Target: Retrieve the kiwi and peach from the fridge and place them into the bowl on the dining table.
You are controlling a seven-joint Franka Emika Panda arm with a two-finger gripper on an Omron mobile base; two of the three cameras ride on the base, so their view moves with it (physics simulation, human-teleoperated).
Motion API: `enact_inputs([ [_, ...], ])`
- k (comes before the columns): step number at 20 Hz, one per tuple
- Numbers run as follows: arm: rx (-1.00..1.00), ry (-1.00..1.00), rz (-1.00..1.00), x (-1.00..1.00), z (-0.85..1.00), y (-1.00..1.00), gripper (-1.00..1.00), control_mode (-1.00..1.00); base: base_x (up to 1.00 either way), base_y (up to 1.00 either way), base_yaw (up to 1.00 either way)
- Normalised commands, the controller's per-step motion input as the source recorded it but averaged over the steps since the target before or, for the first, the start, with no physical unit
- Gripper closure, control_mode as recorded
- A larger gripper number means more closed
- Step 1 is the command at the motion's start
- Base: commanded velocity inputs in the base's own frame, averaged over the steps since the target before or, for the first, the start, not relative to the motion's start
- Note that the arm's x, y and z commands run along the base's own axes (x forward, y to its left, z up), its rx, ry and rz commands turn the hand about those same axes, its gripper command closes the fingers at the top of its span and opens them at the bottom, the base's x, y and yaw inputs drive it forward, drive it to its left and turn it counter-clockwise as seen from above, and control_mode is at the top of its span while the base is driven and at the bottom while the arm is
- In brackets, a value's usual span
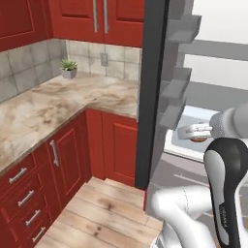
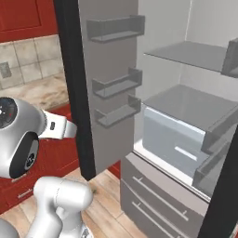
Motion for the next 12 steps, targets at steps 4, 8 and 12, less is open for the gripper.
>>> enact_inputs([
  [4, 0.0, 0.0, 0.0, 0.0, 0.0, 0.0, 1.0, 1.0, -0.07, 0.0, 0.55],
  [8, 0.0, 0.0, 0.0, 0.0, 0.0, 0.0, 1.0, 1.0, -0.12, 0.0, 0.58],
  [12, 0.0, 0.0, 0.0, 0.0, 0.0, 0.0, 1.0, 1.0, -0.09, 0.02, 0.6],
])
